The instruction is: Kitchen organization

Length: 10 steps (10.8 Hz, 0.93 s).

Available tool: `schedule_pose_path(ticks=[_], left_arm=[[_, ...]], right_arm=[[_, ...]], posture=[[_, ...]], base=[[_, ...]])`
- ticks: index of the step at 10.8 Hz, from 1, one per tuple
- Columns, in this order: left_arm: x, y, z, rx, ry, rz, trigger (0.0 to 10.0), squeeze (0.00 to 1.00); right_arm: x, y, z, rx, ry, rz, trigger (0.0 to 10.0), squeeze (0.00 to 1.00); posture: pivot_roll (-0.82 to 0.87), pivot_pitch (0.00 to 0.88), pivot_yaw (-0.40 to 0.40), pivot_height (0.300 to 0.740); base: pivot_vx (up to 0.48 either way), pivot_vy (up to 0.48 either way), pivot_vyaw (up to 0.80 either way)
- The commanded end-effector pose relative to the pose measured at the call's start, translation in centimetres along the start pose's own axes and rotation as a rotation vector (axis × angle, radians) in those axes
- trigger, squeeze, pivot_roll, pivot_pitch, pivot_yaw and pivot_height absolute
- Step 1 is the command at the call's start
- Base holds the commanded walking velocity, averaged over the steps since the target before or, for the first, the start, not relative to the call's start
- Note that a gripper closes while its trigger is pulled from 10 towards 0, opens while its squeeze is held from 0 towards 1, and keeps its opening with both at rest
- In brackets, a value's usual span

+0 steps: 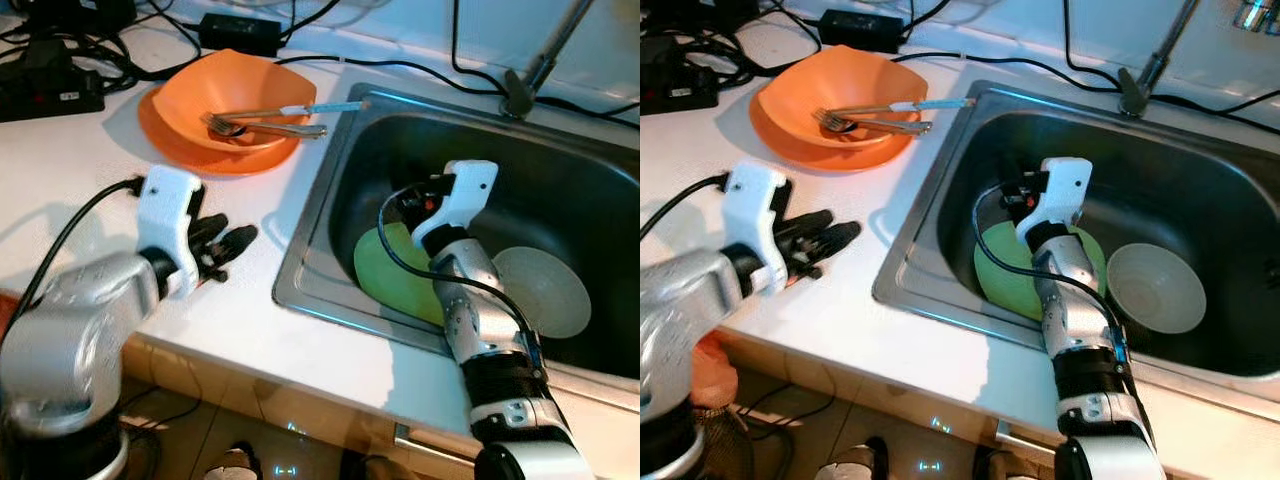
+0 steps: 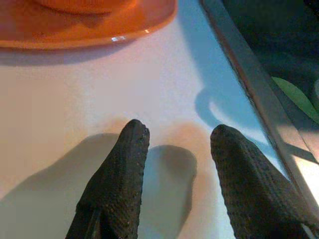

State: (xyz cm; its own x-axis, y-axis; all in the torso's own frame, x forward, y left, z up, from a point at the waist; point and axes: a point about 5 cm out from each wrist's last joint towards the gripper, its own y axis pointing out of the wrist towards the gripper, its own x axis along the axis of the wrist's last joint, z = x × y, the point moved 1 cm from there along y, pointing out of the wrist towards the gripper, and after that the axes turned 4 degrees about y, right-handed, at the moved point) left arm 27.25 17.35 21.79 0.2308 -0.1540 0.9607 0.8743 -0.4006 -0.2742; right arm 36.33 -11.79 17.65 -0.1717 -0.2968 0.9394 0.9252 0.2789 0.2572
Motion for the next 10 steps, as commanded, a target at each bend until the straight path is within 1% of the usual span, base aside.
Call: schedule_pose_path(ticks=[1,2,3,4,5,7,8,10], left_arm=[[0.7,-0.5,-0.1,0.023,0.04,-0.06,10.0,0.0],[0.9,-0.5,-0.1,0.039,0.055,-0.086,10.0,0.0],[1.1,-0.5,-0.3,0.043,0.059,-0.11,10.0,0.0],[1.3,-0.5,-0.5,0.049,0.06,-0.14,10.0,0.0],[1.6,-0.4,-0.7,0.048,0.047,-0.169,10.0,0.0],[1.4,-0.2,-0.8,0.056,0.042,-0.176,10.0,0.0],[1.1,0.0,-0.7,0.067,0.052,-0.182,10.0,0.0],[0.7,0.5,-0.3,0.118,0.089,-0.199,10.0,0.0]], right_arm=[[-2.4,-1.3,-1.1,-0.046,0.026,0.069,10.0,0.0],[-2.0,-1.3,-1.5,-0.053,0.01,0.056,10.0,0.0],[-1.3,-1.2,-2.4,-0.08,-0.002,0.032,10.0,0.0],[0.3,-0.9,-3.4,-0.105,-0.015,-0.017,10.0,0.0],[1.6,-0.6,-4.1,-0.117,-0.035,-0.051,10.0,0.0],[2.5,-0.5,-4.6,-0.121,-0.063,-0.069,10.0,0.0],[3.4,-0.4,-5.1,-0.125,-0.079,-0.088,10.0,0.0],[5.0,-0.3,-5.4,-0.111,-0.13,-0.112,10.0,0.0]], posture=[[0.19,0.198,-0.03,0.74],[0.18,0.198,-0.033,0.74],[0.17,0.194,-0.037,0.74],[0.17,0.191,-0.04,0.74],[0.16,0.184,-0.043,0.74],[0.16,0.181,-0.044,0.74],[0.14,0.177,-0.045,0.74],[0.13,0.17,-0.046,0.74]], base=[[0.0,0.0,0.0],[0.0,0.0,0.0],[0.0,0.0,0.0],[0.0,0.0,0.0],[0.0,0.0,0.0],[0.0,0.0,0.0],[0.0,0.0,0.0],[0.0,0.0,0.0]])
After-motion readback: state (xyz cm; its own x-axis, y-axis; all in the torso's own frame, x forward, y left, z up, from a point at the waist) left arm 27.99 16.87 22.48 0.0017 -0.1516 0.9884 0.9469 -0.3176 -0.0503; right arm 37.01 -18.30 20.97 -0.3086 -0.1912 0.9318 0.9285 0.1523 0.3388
